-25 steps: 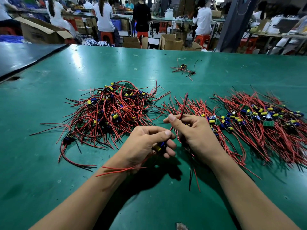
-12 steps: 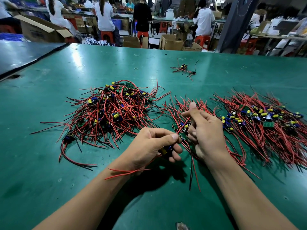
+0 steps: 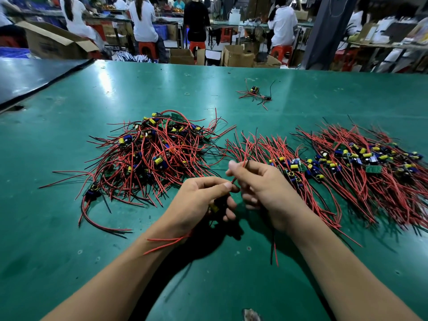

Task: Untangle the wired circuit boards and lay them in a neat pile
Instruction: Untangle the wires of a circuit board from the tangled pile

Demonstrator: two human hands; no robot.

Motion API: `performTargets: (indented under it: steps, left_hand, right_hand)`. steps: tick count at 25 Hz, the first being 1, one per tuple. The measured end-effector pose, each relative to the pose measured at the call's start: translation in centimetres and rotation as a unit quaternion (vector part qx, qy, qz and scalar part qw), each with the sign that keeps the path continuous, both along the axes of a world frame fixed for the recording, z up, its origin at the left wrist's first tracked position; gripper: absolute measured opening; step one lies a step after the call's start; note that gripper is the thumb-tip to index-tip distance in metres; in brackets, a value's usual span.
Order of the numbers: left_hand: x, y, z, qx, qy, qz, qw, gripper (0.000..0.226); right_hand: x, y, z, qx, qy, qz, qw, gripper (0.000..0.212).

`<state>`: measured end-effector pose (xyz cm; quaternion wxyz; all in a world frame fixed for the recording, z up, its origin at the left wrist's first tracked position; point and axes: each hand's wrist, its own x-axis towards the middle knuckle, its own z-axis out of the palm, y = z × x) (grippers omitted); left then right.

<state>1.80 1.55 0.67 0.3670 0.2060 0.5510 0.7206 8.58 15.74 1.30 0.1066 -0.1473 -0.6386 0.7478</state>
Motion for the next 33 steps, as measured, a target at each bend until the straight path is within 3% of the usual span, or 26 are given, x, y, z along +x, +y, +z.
performTargets:
  steps: [4,6,9,14,19,23,25,28,30,33]
  left_hand:
    - [-0.1,-0.3,0.4,0.006,-0.032,-0.027,0.999,0.013]
    - [0.0,-0.3,0.6,0.015,-0.035,-0.034,0.999,0.013]
    - [0.1,-0.2,0.9,0.033,-0.038,-0.037,0.998,0.015]
    - [0.5,0.2,1.2,0.052,-0.039,-0.041,0.997,0.018]
    - [0.9,0.2,1.2,0.047,-0.031,-0.055,0.997,0.017]
    - [0.8,0.2,1.1,0.046,-0.029,-0.055,0.997,0.017]
    - [0.6,0.0,1.1,0.039,-0.024,-0.060,0.997,0.017]
    - [0.4,-0.1,0.8,0.024,-0.020,-0.066,0.997,0.016]
    - [0.2,-0.1,0.5,0.012,-0.011,-0.060,0.998,0.016]
    - [-0.1,-0.2,0.2,-0.009,-0.002,-0.035,0.999,0.017]
  right_hand:
    - [0.6,-0.3,0.2,-0.050,0.032,0.064,0.996,0.020]
    - [0.4,-0.2,0.2,0.043,0.078,0.004,0.996,0.012]
    - [-0.5,0.3,-0.3,0.172,0.166,-0.164,0.957,0.006]
    - [-0.6,0.9,-1.0,0.251,0.199,-0.289,0.902,0.020]
    - [-0.5,1.5,-1.1,0.339,0.206,-0.389,0.831,0.014]
    - [-0.5,2.0,-1.2,0.349,0.185,-0.408,0.823,0.030]
    - [-0.6,1.9,-1.1,0.307,0.135,-0.382,0.861,0.041]
    - [-0.9,1.5,-0.3,0.056,0.108,-0.299,0.947,0.053]
    - [-1.0,1.4,0.3,-0.083,0.087,-0.258,0.959,0.056]
    - [-0.6,1.8,0.6,-0.123,0.061,-0.202,0.970,0.049]
